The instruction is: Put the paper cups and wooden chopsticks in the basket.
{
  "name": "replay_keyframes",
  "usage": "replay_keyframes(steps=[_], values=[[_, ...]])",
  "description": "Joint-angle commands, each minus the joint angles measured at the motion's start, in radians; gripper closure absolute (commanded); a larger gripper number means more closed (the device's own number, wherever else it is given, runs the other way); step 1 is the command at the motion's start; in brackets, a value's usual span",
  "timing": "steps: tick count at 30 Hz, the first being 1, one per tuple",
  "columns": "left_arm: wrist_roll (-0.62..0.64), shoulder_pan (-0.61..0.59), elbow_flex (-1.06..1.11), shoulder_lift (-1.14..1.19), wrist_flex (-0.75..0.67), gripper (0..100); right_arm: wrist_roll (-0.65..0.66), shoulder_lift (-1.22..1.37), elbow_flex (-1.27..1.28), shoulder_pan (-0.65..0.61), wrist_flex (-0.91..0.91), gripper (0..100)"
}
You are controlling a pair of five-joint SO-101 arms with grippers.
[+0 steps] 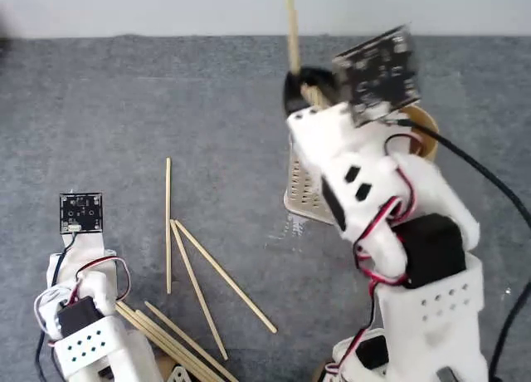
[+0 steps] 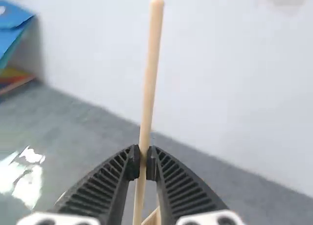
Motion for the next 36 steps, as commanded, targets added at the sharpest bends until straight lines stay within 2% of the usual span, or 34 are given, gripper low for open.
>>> replay_keyframes(steps=[1,7,14,18,24,28,36], values=[[-0.009,0.003,-0.019,-0.009,-0.020,97,0.014,-0.025,0.078,0.074,-0.160,99.1],[-0.009,0.003,-0.018,-0.009,-0.020,97,0.015,-0.033,0.325,0.162,-0.349,99.1],[-0.009,0.005,-0.018,-0.009,-0.020,97,0.017,-0.033,0.396,0.170,-0.377,99.0],[-0.009,0.005,-0.018,-0.009,-0.020,97,0.017,-0.033,0.391,0.168,-0.298,97.6],[-0.009,0.006,-0.018,-0.009,-0.020,97,0.011,-0.048,0.390,0.168,-0.211,81.3],[-0.009,0.006,-0.018,-0.009,-0.020,97,0.014,-0.128,0.390,0.157,-0.209,80.5],[-0.009,0.008,-0.018,-0.009,-0.020,97,0.017,-0.300,0.390,-0.031,-0.010,80.5]])
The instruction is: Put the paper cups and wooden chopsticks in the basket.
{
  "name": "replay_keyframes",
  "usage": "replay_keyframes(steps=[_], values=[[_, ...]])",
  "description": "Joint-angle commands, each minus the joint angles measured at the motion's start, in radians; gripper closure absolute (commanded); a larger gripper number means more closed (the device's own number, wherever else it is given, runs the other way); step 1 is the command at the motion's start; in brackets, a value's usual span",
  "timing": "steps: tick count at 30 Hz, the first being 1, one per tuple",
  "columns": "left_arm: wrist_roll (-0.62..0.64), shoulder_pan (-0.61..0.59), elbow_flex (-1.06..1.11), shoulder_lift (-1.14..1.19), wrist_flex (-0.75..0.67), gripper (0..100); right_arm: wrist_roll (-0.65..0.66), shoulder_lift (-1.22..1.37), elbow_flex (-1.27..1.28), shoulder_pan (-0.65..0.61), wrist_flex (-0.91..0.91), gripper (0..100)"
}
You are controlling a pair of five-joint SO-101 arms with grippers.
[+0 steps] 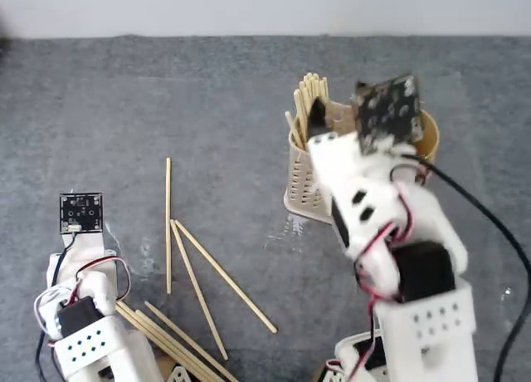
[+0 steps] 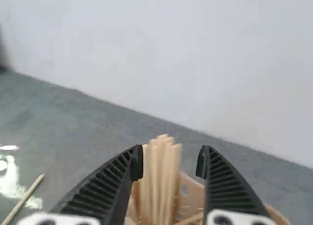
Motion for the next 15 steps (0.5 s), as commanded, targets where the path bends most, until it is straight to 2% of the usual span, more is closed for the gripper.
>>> replay_keyframes(steps=[1,7,10,15], values=[[-0.009,0.008,-0.018,-0.009,-0.020,97,0.011,-0.064,-0.009,-0.090,0.104,80.5],[-0.009,0.008,-0.018,-0.009,-0.020,97,-0.002,0.004,-0.005,-0.255,0.351,80.5],[-0.009,0.008,-0.018,-0.009,-0.020,97,-0.091,0.110,-0.005,-0.331,0.424,80.5],[-0.009,0.000,-0.021,-0.009,-0.020,97,-0.226,0.323,-0.005,-0.430,0.429,80.1]])
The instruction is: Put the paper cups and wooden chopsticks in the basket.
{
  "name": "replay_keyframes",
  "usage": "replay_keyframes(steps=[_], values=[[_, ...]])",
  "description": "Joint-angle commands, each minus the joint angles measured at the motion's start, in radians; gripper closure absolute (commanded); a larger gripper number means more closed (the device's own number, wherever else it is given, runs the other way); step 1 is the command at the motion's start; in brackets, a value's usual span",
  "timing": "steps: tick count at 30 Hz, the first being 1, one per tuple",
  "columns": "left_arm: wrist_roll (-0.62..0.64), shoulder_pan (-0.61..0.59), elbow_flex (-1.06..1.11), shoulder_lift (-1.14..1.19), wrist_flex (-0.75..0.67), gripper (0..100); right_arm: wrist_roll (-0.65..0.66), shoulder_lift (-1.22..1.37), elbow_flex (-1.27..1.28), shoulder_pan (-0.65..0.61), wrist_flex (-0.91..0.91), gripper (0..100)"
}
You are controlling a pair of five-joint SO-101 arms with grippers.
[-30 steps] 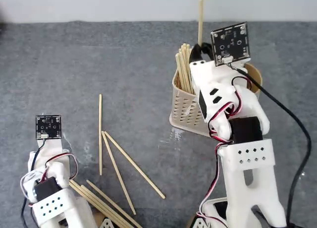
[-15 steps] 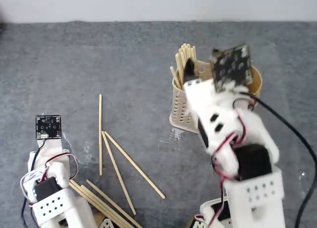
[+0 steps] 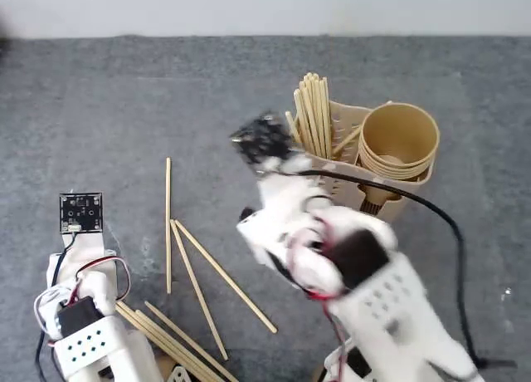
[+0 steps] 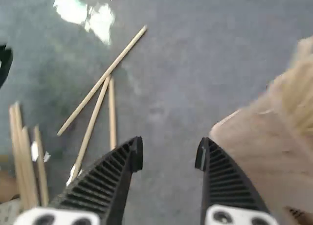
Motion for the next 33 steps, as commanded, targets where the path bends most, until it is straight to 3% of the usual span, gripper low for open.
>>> replay_keyframes(steps=[1,11,19,33], values=[[-0.008,-0.003,-0.022,-0.009,-0.020,97,-0.083,0.142,-0.005,-0.071,-0.004,80.1],[-0.002,-0.086,-0.041,-0.009,-0.038,97,-0.130,0.452,-0.005,-0.196,-0.179,79.8],[0.031,-0.101,-0.045,-0.009,-0.040,97,-0.158,0.645,-0.009,-0.225,-0.315,61.9],[0.035,-0.157,-0.064,-0.009,-0.040,97,-0.160,0.780,-0.006,-0.283,-0.486,61.9]])
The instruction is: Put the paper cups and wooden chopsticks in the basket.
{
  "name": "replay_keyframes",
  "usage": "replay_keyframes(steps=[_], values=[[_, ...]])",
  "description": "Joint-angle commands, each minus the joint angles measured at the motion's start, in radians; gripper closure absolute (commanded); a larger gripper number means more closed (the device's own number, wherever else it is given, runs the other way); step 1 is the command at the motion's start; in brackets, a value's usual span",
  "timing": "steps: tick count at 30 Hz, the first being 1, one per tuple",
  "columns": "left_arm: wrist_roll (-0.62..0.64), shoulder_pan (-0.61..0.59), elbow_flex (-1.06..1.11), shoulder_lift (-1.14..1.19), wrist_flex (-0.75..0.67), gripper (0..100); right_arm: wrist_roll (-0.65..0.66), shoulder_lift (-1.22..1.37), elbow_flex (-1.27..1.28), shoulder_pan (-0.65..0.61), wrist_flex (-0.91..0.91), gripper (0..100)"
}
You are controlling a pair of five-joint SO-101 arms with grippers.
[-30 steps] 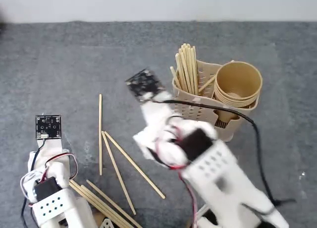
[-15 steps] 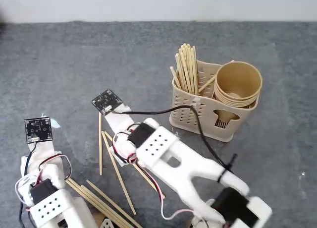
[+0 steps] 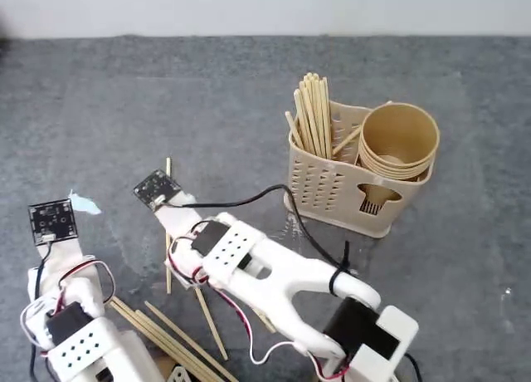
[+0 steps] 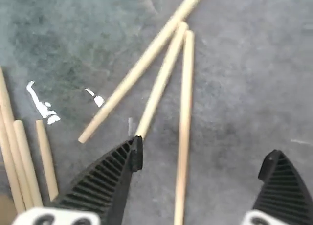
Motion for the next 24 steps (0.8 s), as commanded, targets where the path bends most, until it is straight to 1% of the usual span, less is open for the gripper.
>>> replay_keyframes(steps=[1,7,12,20,22,24], values=[[0.009,-0.003,-0.064,-0.009,-0.021,97,-0.012,0.018,-0.006,-0.007,-0.047,61.9],[0.009,-0.003,-0.064,-0.009,-0.021,97,-0.011,0.101,-0.009,-0.019,-0.099,61.9],[0.009,-0.002,-0.064,-0.009,-0.021,97,-0.011,0.117,-0.006,-0.047,-0.101,61.9],[0.009,0.002,-0.064,-0.009,-0.021,97,-0.011,0.153,-0.006,-0.047,-0.091,62.1],[0.009,0.002,-0.064,-0.009,-0.021,97,-0.011,0.163,-0.011,-0.044,-0.081,65.0],[0.009,0.002,-0.064,-0.009,-0.021,97,-0.009,0.165,-0.023,-0.044,-0.061,72.1]])
